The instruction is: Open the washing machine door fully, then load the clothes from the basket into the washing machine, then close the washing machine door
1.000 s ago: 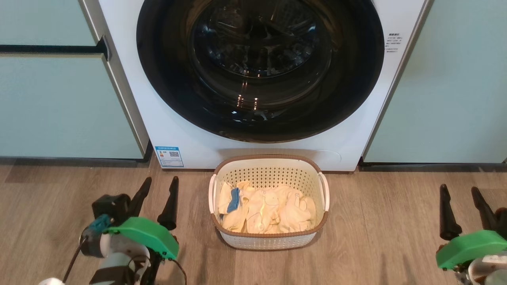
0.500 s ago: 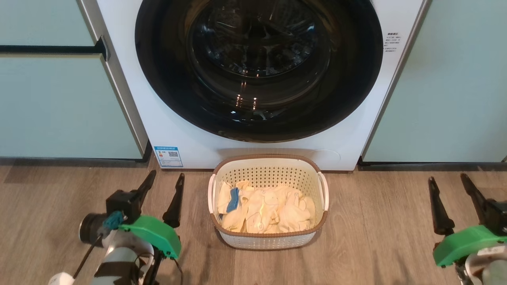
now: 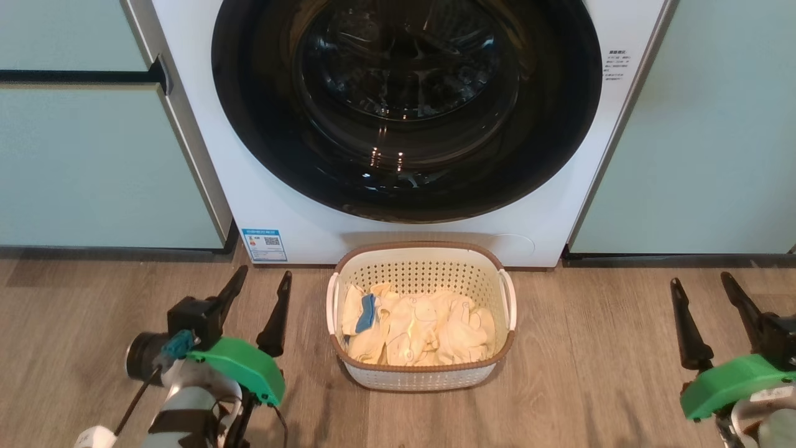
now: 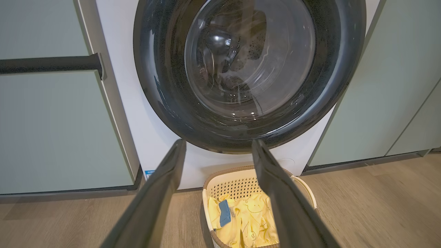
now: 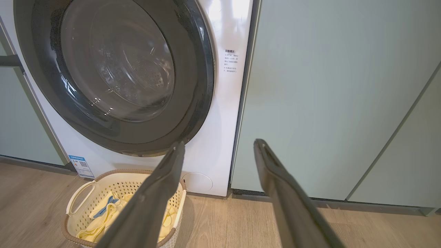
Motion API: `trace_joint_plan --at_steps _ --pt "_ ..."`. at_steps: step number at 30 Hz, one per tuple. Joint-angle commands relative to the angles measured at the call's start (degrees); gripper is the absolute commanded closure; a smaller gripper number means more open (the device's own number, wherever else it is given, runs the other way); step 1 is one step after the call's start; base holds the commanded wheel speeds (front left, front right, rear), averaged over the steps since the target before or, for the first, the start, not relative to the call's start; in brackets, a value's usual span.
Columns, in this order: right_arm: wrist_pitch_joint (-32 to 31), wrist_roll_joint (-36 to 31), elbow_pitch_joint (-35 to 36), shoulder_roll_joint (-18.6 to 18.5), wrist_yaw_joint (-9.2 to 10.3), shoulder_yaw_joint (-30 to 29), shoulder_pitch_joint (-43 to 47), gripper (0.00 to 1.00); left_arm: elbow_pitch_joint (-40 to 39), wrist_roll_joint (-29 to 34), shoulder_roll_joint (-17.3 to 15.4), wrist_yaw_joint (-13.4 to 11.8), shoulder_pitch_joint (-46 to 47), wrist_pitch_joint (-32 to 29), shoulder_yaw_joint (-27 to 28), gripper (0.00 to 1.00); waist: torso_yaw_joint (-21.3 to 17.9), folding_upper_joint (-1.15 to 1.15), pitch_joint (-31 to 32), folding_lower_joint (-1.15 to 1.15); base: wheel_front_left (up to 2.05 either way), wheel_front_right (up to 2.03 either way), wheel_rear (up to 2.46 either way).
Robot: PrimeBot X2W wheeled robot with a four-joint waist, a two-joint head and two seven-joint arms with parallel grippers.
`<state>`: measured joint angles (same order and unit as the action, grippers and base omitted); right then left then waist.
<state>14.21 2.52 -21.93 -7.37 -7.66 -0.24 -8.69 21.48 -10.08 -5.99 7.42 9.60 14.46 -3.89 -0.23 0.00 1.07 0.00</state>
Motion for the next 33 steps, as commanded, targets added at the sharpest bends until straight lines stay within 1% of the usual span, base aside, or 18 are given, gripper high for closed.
trace_joint_plan --at_steps 1,10,16,22,33 --pt "0.8 0.1 1.7 -1.3 0.17 0.6 -2.7 0.00 -1.4 0.2 -1.3 0.0 3.0 0.5 1.8 0.00 0.0 0.00 0.0 0.00 0.00 0.00 0.00" --pt "0.8 0.0 1.9 -1.1 0.17 0.3 -2.5 0.00 -1.7 0.4 -1.4 0.0 3.1 0.5 1.4 0.00 0.1 0.00 -0.2 0.00 0.04 0.04 -0.07" --pt "0.8 0.1 2.0 -1.1 0.17 0.3 -2.6 0.00 -1.7 0.7 -1.7 0.0 3.1 0.5 1.3 0.00 0.0 0.00 -0.4 0.00 0.46 0.46 -0.93" --pt "0.8 0.0 2.0 -1.1 0.17 0.3 -2.7 0.00 -1.8 0.5 -1.6 0.0 3.2 0.5 1.3 0.00 -0.1 0.00 -0.6 0.00 0.91 0.91 -1.82" --pt "0.8 0.0 2.3 -1.0 0.17 0.0 -2.6 0.00 -2.0 0.5 -1.5 0.0 3.2 0.5 1.3 0.00 -0.3 0.00 -0.8 0.00 1.22 1.22 -2.44"
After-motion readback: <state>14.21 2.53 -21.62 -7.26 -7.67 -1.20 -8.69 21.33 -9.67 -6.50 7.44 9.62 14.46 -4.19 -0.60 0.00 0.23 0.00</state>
